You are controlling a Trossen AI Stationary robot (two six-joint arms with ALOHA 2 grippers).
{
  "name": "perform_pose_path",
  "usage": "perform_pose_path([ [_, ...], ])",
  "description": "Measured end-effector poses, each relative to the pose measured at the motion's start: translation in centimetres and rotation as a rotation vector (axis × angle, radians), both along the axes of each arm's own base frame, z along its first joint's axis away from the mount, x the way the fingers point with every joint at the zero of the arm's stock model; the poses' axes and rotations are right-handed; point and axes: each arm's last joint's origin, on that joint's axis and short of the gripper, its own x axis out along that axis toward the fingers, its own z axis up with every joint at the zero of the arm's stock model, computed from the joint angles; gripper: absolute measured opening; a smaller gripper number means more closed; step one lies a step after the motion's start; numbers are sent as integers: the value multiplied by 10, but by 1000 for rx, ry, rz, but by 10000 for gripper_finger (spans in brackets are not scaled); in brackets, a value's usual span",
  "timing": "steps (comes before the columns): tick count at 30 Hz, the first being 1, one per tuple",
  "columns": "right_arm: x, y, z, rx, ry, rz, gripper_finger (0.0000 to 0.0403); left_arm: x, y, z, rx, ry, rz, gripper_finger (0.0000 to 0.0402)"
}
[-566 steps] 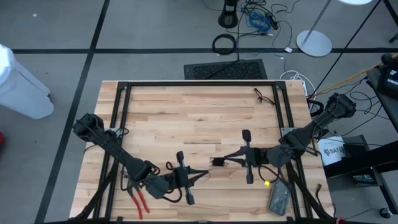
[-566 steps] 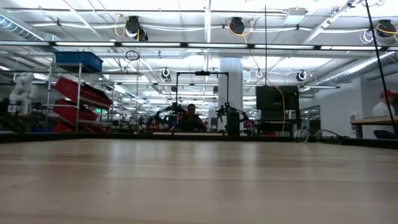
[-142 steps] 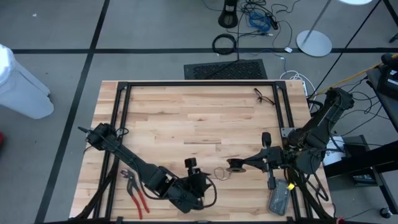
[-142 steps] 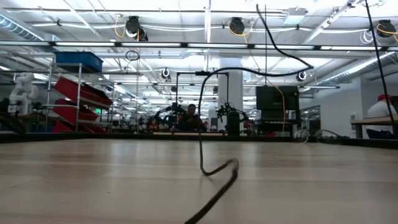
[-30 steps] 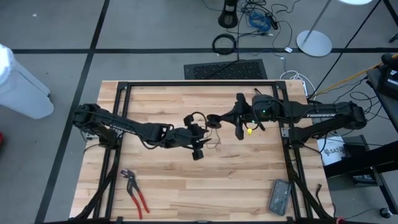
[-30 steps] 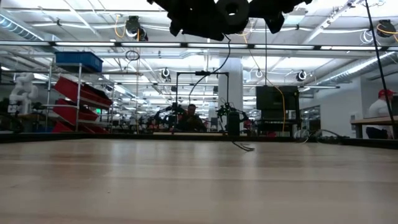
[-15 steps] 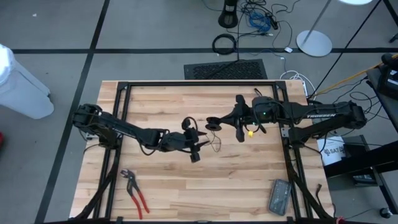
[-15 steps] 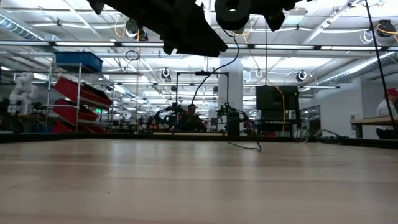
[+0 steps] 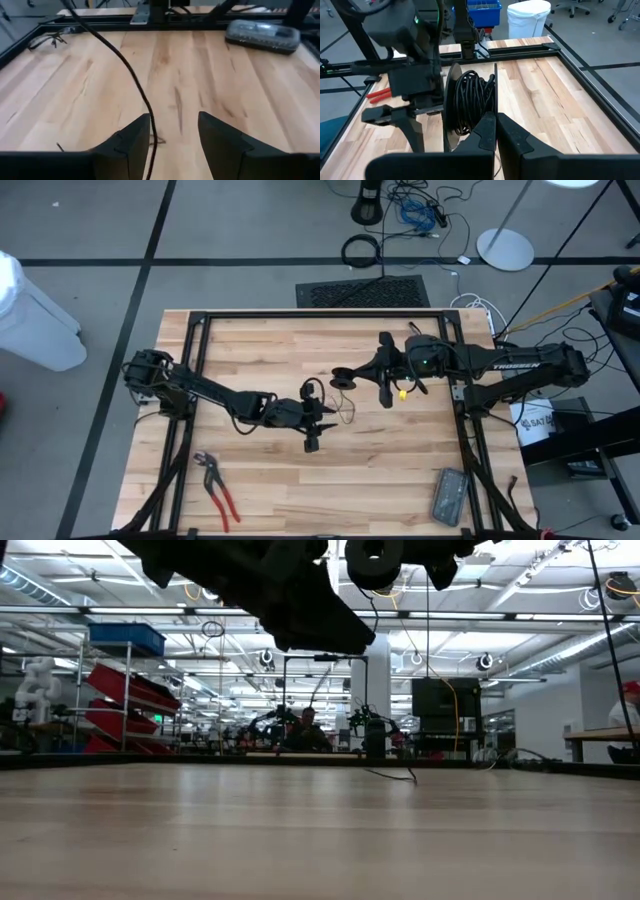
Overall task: Coil cords
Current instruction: Uncoil the black wire from the black spool
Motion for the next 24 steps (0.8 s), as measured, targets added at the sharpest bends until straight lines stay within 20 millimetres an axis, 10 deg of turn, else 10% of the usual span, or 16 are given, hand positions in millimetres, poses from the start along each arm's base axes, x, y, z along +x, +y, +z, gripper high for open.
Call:
perform_pose_path([
  [24, 0, 0, 0, -30, 2, 9, 0, 2, 4, -4, 65, 15, 10, 134],
])
